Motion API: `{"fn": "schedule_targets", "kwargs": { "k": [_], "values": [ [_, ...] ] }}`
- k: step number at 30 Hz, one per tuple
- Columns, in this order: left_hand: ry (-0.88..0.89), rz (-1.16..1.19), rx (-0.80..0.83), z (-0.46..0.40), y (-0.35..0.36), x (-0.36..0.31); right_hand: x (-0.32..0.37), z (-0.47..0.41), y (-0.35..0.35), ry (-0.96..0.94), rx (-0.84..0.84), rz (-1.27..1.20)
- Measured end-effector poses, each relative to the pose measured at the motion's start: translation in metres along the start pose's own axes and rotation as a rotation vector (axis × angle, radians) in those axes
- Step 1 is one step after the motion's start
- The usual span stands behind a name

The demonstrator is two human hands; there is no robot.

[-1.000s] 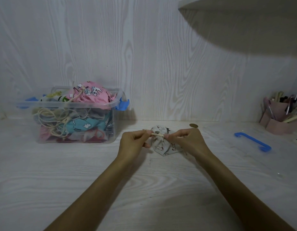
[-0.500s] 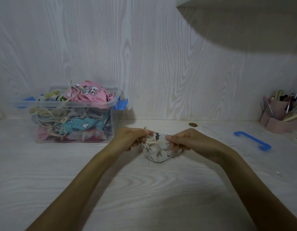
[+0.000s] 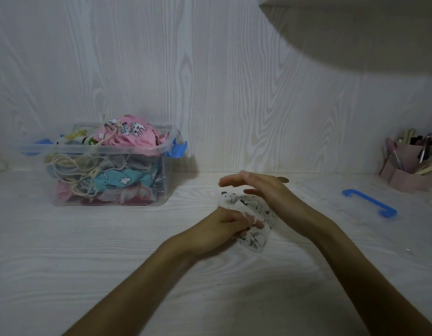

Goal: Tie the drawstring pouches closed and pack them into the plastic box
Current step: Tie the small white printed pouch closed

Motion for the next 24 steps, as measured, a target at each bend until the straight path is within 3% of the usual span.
{"fn": "schedule_targets", "kwargs": {
  "k": [3, 6, 8, 14, 18, 22, 24],
  "values": [
    [-0.053, 0.109, -0.004, 0.001, -0.005, -0.002, -0.013, 0.003, -0.017, 0.012, -0.044, 0.113],
    [-0.115, 0.123, -0.032, 0.003, -0.012, -0.004, -0.023, 0.010, -0.019, -0.014, 0.137, 0.279],
    [-0.158, 0.162, -0.050, 0.004, -0.017, -0.005, -0.028, 0.012, -0.019, -0.027, 0.165, 0.280],
    [-0.166, 0.068, -0.077, 0.009, -0.032, -0.009, -0.029, 0.011, -0.012, -0.011, 0.112, 0.245],
    [-0.152, 0.072, -0.024, 0.011, -0.033, -0.008, -0.025, 0.006, -0.013, 0.079, -0.020, 0.017],
    [-0.156, 0.164, -0.083, 0.009, -0.036, -0.002, -0.021, 0.007, -0.013, 0.100, -0.037, -0.017],
    [-0.179, 0.323, -0.144, 0.008, -0.040, 0.002, -0.018, 0.007, -0.018, 0.081, -0.103, -0.005]
  ]
}}
Point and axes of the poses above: each hand's wrist, its own z-axis away from the middle knuckle, its own y-axis out of the palm, x = y × z, the point moved 3 cm from there along -z, towards the middle knuckle, and after that the axes turned 11 degrees about -y, right-handed, at the moved point
